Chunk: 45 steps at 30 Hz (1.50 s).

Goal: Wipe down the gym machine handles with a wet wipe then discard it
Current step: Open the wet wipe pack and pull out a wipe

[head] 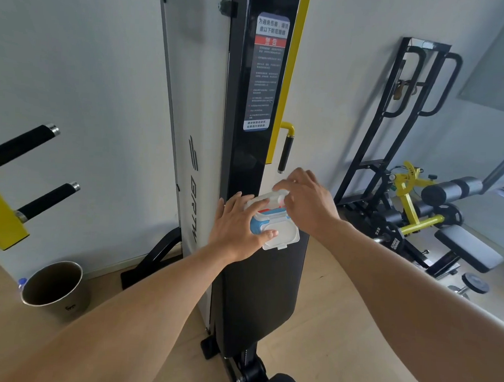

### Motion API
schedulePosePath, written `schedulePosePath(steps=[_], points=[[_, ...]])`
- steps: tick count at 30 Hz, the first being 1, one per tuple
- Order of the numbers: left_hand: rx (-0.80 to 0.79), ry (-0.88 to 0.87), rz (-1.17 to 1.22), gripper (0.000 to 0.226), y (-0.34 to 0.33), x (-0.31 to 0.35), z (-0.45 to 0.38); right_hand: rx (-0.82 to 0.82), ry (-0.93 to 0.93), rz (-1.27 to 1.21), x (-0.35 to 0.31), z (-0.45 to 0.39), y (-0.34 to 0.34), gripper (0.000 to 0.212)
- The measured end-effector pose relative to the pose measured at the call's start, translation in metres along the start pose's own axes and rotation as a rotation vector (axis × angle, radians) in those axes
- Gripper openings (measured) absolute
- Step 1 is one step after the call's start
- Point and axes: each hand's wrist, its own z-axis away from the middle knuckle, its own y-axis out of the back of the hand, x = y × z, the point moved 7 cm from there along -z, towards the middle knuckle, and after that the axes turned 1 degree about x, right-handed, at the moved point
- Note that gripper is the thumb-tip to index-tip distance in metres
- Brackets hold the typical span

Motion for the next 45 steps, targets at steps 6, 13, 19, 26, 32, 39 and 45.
schedulePosePath(steps=[6, 13, 19, 26, 32, 39, 45], points=[[-0.005, 0.002, 0.000, 0.067, 0.000, 0.001, 0.000, -0.070, 0.165, 0.079, -0.013, 0.003, -0.002, 0.029], [0.026, -0.011, 0.016, 0.068, 0.000, -0.001, 0.001, -0.150, -0.007, 0.124, 0.000, -0.009, -0.008, 0.027], [0.053, 0.001, 0.037, 0.080, 0.002, -0.001, 0.000, -0.316, -0.109, 0.039, 0.002, -0.023, -0.019, 0.024], [0.056, 0.040, 0.072, 0.093, 0.003, -0.003, 0.000, -0.417, 0.132, 0.268, -0.016, -0.027, -0.029, 0.033], [0.065, 0.016, 0.035, 0.081, 0.002, -0.001, 0.000, -0.379, 0.168, 0.158, -0.008, -0.020, -0.032, 0.027], [0.066, -0.022, 0.021, 0.067, 0.001, 0.000, 0.001, -0.230, -0.015, -0.111, 0.000, -0.016, -0.030, 0.013], [0.072, -0.023, 0.049, 0.064, 0.001, -0.001, 0.002, -0.304, 0.027, -0.098, 0.002, -0.017, -0.026, 0.013]])
